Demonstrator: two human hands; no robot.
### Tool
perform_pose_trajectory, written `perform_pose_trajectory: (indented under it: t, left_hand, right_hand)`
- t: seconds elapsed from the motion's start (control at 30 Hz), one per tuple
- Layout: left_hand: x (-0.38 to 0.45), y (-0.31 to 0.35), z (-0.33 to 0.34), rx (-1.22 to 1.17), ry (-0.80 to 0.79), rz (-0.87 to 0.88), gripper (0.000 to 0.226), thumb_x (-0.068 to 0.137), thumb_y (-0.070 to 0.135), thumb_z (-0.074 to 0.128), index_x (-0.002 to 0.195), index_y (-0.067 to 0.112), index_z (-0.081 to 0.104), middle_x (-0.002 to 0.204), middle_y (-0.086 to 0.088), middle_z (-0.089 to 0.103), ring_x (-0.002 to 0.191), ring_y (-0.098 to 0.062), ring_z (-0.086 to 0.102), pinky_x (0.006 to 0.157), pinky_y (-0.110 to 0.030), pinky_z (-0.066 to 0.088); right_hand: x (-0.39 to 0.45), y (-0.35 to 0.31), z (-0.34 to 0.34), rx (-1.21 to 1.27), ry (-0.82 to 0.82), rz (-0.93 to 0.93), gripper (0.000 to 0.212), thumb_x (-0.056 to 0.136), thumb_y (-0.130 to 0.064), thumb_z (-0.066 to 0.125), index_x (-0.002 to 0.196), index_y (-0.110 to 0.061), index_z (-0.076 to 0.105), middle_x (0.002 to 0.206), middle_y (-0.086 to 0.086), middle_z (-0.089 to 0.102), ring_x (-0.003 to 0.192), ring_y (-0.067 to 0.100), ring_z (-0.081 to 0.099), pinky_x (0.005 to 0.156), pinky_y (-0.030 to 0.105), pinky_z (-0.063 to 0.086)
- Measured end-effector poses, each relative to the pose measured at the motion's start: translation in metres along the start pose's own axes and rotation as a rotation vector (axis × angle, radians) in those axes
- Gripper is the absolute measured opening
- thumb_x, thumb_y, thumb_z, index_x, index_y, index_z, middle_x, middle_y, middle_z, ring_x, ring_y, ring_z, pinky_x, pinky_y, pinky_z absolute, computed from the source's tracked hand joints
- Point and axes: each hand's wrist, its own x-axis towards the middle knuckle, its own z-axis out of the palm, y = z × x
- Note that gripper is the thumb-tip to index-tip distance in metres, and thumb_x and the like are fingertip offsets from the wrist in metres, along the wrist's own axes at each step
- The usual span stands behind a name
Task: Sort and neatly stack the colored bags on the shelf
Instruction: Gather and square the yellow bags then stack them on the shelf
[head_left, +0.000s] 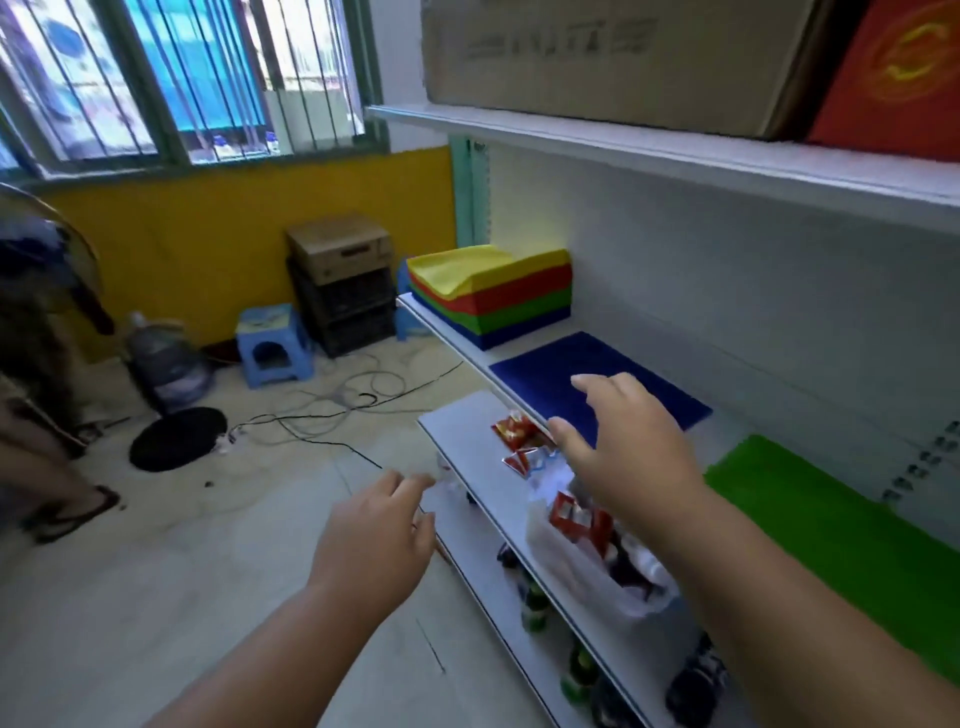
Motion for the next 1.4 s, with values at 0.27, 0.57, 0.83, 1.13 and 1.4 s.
perform_pose_trajectory:
  t: [0.27, 0.57, 0.83, 1.13, 1.4]
  left_hand:
    - [0.119, -0.143, 0.021, -0.035, 0.007, -0.066, 0.036, 0.084, 0.034, 0.059, 0.119, 0.027, 0.063, 0.099, 0.004, 0.063, 0.08, -0.023, 0.064, 0.063, -0.034, 0.05]
    - [0.3, -0.263, 0.041, -0.162, -0.023, 0.19, 0.038, 0.093, 0.033, 0.056, 0.13, 0.027, 0.057, 0.113, 0.004, 0.06, 0.101, -0.02, 0.059, 0.082, -0.032, 0.046]
    - [0.444, -0.268, 0.085, -0.211, -0.059, 0.405, 0.032, 0.088, 0.028, 0.059, 0.12, 0.022, 0.064, 0.099, -0.001, 0.064, 0.088, -0.024, 0.063, 0.07, -0.033, 0.047]
    - [0.56, -0.273, 0.11, -0.21, -0.133, 0.458, 0.035, 0.093, 0.033, 0.05, 0.127, 0.026, 0.055, 0.091, 0.001, 0.056, 0.078, -0.023, 0.057, 0.064, -0.034, 0.048]
    - [0.638, -0.281, 0.138, -0.173, -0.348, 0.558, 0.047, 0.098, 0.043, 0.036, 0.144, 0.034, 0.033, 0.104, 0.0, 0.045, 0.095, -0.022, 0.052, 0.072, -0.034, 0.048]
  right_hand:
    - [0.161, -0.083, 0.102, -0.019, -0.015, -0.034, 0.053, 0.092, -0.05, 0.053, 0.138, -0.022, 0.046, 0.119, 0.0, 0.051, 0.105, 0.018, 0.051, 0.078, 0.033, 0.045]
    - [0.279, -0.138, 0.171, -0.135, 0.1, 0.194, 0.048, 0.094, -0.048, 0.052, 0.134, -0.022, 0.051, 0.118, -0.004, 0.053, 0.104, 0.013, 0.052, 0.081, 0.03, 0.049]
    - [0.357, -0.121, 0.195, -0.255, 0.111, 0.394, 0.049, 0.096, -0.049, 0.046, 0.137, -0.022, 0.048, 0.126, 0.0, 0.06, 0.113, 0.02, 0.052, 0.087, 0.037, 0.047]
    - [0.427, -0.094, 0.217, -0.305, 0.058, 0.687, 0.047, 0.095, -0.053, 0.045, 0.129, -0.023, 0.053, 0.118, 0.004, 0.064, 0.102, 0.025, 0.057, 0.079, 0.038, 0.052]
    - [0.44, -0.123, 0.242, -0.564, -0.035, 0.839, 0.042, 0.098, -0.05, 0.038, 0.123, -0.02, 0.053, 0.084, 0.001, 0.054, 0.091, 0.022, 0.048, 0.069, 0.032, 0.042]
